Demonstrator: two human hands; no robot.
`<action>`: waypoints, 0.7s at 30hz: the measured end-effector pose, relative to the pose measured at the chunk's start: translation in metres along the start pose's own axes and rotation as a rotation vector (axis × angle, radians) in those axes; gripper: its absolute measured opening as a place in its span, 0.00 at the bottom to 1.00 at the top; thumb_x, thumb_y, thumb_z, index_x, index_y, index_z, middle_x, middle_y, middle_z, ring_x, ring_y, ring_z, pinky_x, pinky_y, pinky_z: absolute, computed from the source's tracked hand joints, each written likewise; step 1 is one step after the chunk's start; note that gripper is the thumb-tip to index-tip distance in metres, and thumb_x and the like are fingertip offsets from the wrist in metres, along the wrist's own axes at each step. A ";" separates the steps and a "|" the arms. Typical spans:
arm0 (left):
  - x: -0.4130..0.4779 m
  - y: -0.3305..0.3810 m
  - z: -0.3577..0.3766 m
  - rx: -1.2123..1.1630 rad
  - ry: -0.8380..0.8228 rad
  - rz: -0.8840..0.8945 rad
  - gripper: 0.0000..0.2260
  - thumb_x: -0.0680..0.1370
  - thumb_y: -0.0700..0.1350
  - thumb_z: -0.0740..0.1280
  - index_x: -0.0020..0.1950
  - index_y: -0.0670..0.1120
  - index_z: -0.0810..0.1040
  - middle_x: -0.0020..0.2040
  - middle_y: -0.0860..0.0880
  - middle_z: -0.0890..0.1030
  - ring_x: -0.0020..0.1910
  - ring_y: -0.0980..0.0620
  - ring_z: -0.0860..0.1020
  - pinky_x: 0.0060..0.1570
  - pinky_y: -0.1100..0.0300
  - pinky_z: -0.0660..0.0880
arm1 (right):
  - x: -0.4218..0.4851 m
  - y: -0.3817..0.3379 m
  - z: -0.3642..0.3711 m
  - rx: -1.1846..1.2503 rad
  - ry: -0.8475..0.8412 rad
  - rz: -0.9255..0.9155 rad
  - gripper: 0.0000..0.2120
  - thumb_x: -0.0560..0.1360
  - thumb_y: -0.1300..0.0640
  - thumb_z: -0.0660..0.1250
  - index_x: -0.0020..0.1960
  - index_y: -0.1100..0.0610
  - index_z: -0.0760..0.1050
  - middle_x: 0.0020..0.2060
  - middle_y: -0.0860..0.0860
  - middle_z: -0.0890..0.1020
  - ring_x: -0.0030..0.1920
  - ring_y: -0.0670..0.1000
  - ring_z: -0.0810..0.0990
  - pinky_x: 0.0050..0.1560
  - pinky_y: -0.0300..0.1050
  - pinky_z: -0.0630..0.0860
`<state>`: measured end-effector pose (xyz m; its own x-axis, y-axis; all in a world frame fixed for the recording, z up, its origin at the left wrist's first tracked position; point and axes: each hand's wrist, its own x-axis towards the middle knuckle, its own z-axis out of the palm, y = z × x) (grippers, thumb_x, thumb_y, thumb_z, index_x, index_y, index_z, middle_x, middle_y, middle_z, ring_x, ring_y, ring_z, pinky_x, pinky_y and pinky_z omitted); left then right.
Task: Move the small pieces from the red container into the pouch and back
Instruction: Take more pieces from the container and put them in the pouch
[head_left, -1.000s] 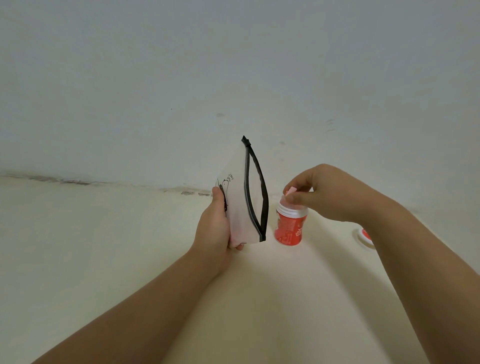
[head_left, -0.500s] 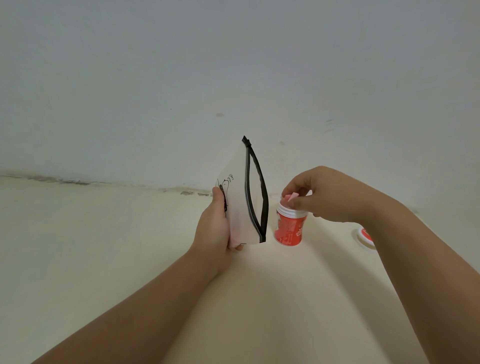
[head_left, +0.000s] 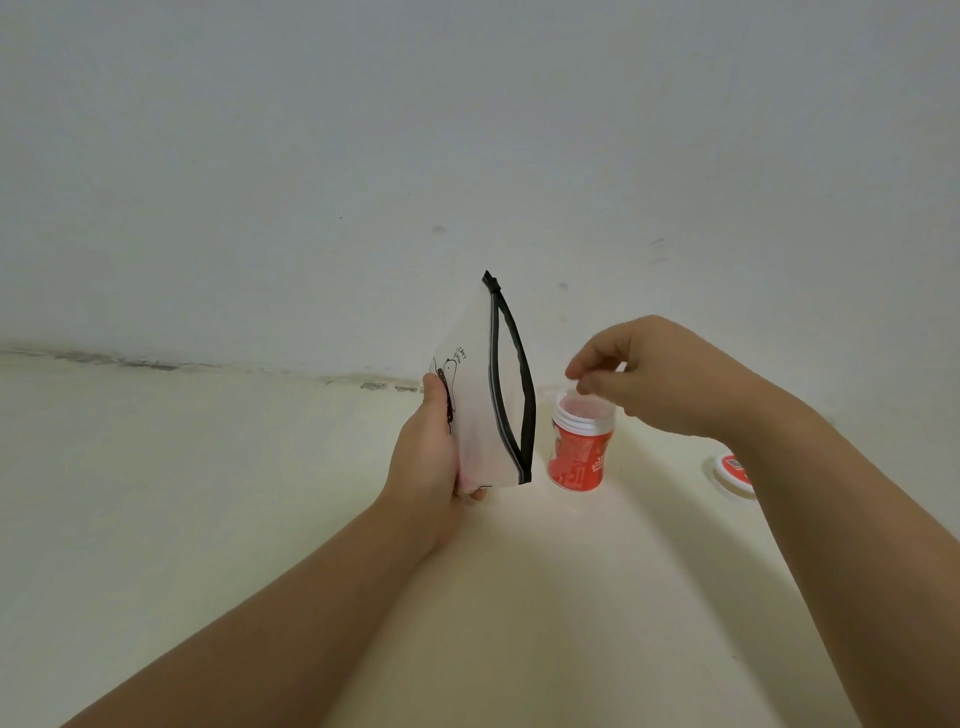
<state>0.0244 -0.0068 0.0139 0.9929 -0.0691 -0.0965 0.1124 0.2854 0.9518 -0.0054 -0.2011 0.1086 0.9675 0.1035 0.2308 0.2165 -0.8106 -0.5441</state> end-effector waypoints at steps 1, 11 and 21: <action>0.000 0.000 0.000 0.000 -0.001 -0.001 0.29 0.79 0.67 0.50 0.56 0.49 0.81 0.35 0.46 0.77 0.22 0.49 0.69 0.21 0.62 0.63 | -0.001 -0.004 -0.001 0.049 0.054 -0.027 0.10 0.75 0.60 0.65 0.49 0.49 0.83 0.41 0.43 0.85 0.27 0.33 0.75 0.27 0.25 0.67; -0.006 0.004 0.003 -0.002 0.003 0.038 0.28 0.80 0.66 0.50 0.48 0.48 0.82 0.35 0.45 0.81 0.25 0.47 0.72 0.23 0.60 0.65 | -0.023 -0.053 0.010 0.041 -0.128 -0.233 0.09 0.74 0.62 0.66 0.47 0.53 0.84 0.20 0.30 0.74 0.24 0.33 0.74 0.26 0.22 0.65; -0.007 0.002 0.003 0.055 -0.138 0.105 0.34 0.78 0.70 0.49 0.55 0.44 0.81 0.36 0.36 0.77 0.24 0.44 0.71 0.23 0.59 0.61 | -0.019 -0.052 0.026 0.088 -0.153 -0.254 0.17 0.69 0.70 0.59 0.43 0.52 0.81 0.23 0.32 0.77 0.25 0.35 0.76 0.27 0.24 0.67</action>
<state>0.0179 -0.0085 0.0176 0.9840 -0.1733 0.0412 0.0026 0.2452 0.9695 -0.0317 -0.1461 0.1117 0.8882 0.3870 0.2479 0.4576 -0.6957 -0.5537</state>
